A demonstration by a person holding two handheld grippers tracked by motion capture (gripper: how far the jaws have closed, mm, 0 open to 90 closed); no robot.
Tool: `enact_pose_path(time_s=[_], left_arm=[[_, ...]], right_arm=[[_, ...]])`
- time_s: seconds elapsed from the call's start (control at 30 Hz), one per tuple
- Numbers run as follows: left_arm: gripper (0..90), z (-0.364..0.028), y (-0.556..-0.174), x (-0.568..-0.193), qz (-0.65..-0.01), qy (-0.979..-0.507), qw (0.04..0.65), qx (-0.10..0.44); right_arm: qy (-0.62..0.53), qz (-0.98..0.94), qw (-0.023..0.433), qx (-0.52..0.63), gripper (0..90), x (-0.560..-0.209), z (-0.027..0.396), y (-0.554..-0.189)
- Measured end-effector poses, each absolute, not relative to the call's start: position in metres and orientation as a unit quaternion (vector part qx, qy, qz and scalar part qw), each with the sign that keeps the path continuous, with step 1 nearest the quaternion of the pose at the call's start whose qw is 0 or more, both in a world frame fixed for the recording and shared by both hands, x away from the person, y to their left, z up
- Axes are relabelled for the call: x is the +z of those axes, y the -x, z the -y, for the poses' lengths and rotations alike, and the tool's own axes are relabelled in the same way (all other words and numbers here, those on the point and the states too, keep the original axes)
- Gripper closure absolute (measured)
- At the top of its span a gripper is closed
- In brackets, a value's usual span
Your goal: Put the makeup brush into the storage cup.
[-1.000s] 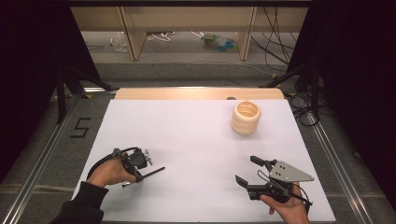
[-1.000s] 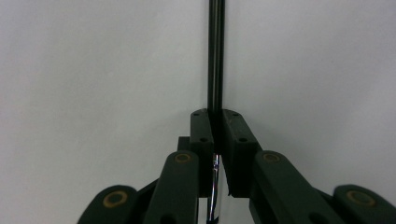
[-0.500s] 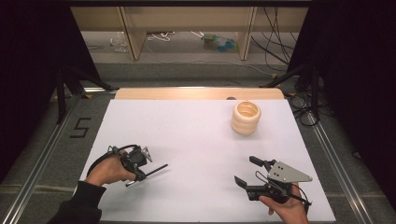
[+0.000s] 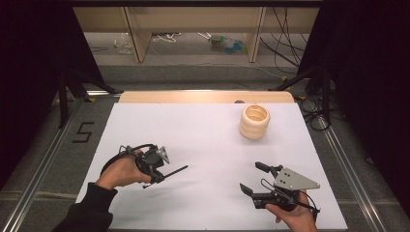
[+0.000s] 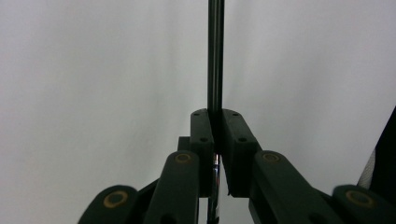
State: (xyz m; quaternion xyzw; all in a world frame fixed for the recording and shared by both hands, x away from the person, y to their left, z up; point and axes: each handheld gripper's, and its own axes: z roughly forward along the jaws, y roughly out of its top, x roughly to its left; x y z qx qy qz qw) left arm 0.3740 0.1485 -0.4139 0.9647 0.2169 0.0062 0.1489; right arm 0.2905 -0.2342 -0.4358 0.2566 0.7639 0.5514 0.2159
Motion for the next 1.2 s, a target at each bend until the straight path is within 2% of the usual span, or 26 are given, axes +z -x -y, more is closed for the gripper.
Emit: enact_pose_path(time_s=[0.03,0.1,0.23,0.43,0.63,0.7,1.2], left_arm=[[83.7,-0.147,-0.379,-0.412,-0.187,-0.971,0.147,0.02],[83.6,-0.139,-0.377,-0.41,-0.214,-0.964,0.159,0.004],[83.6,-0.125,-0.382,-0.405,-0.174,-0.972,0.16,0.013],[83.6,-0.117,-0.381,-0.399,-0.174,-0.968,0.181,0.017],[83.6,-0.112,-0.385,-0.406,-0.154,-0.974,0.166,0.008],[83.6,-0.112,-0.388,-0.407,-0.154,-0.974,0.165,0.008],[83.6,-0.088,-0.38,-0.413,-0.123,-0.981,0.146,-0.016]], right_arm=[[-0.255,-0.764,0.216,0.552,17.0,-0.436,0.233,-0.291],[-0.253,-0.764,0.219,0.551,16.0,-0.437,0.23,-0.292],[-0.236,-0.77,0.217,0.552,15.8,-0.435,0.221,-0.293],[-0.199,-0.787,0.242,0.531,15.7,-0.437,0.208,-0.29],[-0.176,-0.796,0.249,0.523,15.9,-0.435,0.195,-0.294],[-0.175,-0.796,0.235,0.529,16.1,-0.433,0.191,-0.296],[-0.147,-0.81,0.228,0.52,17.3,-0.433,0.173,-0.296]])
